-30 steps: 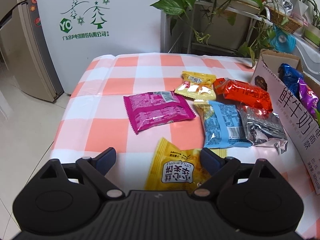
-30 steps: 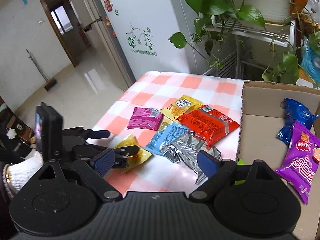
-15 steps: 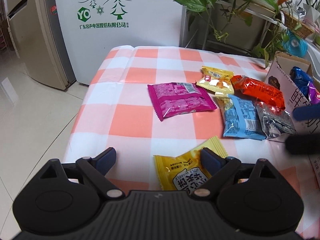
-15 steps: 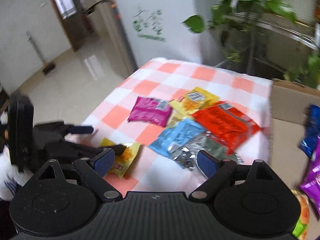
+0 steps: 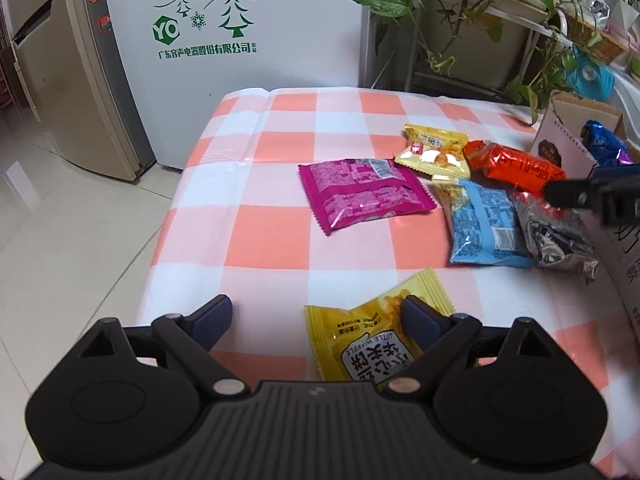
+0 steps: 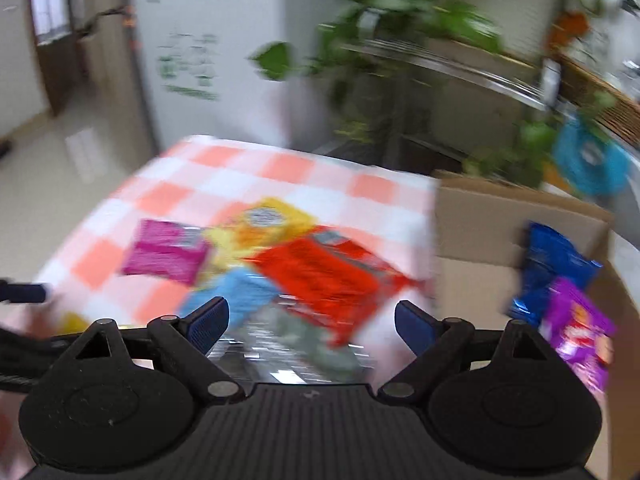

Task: Organize snacks
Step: 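Move the left gripper to the yellow waffle packet while the right gripper approaches the silver foil bag, then grasp the yellow waffle packet with the left gripper while the right gripper grasps the silver foil bag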

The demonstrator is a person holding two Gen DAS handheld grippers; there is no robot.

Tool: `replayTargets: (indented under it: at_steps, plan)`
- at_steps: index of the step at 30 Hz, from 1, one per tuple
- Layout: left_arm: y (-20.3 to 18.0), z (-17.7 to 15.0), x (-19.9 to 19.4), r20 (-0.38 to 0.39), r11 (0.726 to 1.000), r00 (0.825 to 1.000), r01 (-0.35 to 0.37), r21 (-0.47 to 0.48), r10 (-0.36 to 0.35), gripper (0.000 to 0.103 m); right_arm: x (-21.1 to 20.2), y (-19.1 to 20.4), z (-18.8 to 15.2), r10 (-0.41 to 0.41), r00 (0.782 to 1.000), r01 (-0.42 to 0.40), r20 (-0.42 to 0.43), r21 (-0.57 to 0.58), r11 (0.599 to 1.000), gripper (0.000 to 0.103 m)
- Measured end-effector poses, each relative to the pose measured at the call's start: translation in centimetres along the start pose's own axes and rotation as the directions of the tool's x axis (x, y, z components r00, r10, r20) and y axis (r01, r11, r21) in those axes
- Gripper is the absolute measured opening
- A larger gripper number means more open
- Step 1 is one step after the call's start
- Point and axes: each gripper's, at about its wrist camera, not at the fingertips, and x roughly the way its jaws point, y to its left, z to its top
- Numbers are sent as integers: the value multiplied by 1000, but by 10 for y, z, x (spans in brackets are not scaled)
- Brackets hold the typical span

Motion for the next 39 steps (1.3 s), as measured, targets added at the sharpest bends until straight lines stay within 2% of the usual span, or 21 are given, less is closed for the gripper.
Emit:
replayTargets:
  at_steps: [3, 9, 12, 14, 18, 24, 27, 29, 30, 32, 35, 39]
  plan:
    - [4, 0, -2, -9, 1000, 1000, -23, -10, 23, 91, 1, -13, 2, 79, 996, -75, -42, 73, 994, 94]
    - [6, 1, -8, -8, 999, 1000, 4, -34, -4, 91, 7, 5, 1, 174, 980, -175, -92, 2, 985, 98]
    - [4, 1, -9, -6, 999, 1000, 20, -27, -20, 91, 16, 16, 1, 131, 984, -136, -124, -33, 990, 99]
    - [4, 0, -9, -6, 999, 999, 35, -30, -36, 91, 22, 14, 0, 94, 985, -97, -142, -16, 995, 101]
    - [2, 0, -9, -11, 999, 999, 40, -22, -41, 91, 27, 15, 1, 94, 986, -96, -138, -8, 995, 103]
    - [5, 0, -8, -28, 1000, 999, 30, 0, -30, 91, 22, 22, 2, 185, 960, -185, -208, 19, 983, 103]
    - [10, 1, -9, -32, 1000, 999, 15, 3, -15, 91, 18, 23, 0, 289, 925, -275, -247, 88, 957, 103]
    - [13, 1, -10, -31, 1000, 1000, 1, 9, -1, 91, 14, 27, -2, 333, 905, -320, -264, 93, 943, 103]
    - [15, 1, -11, -29, 1000, 1000, -6, 13, 6, 91, 11, 30, -3, 334, 904, -327, -266, 72, 942, 103]
    - [16, 3, -15, -15, 1000, 1000, -9, 26, 9, 91, 5, 33, -2, 312, 916, -316, -251, 24, 948, 103]
    - [14, 5, -20, 0, 996, 999, 53, 66, -53, 91, 6, 34, -3, 258, 934, -272, -245, -23, 962, 103]
    - [6, 4, -29, 21, 974, 986, 157, 164, -163, 91, 11, 31, -6, 263, 928, -281, -264, -35, 959, 103]
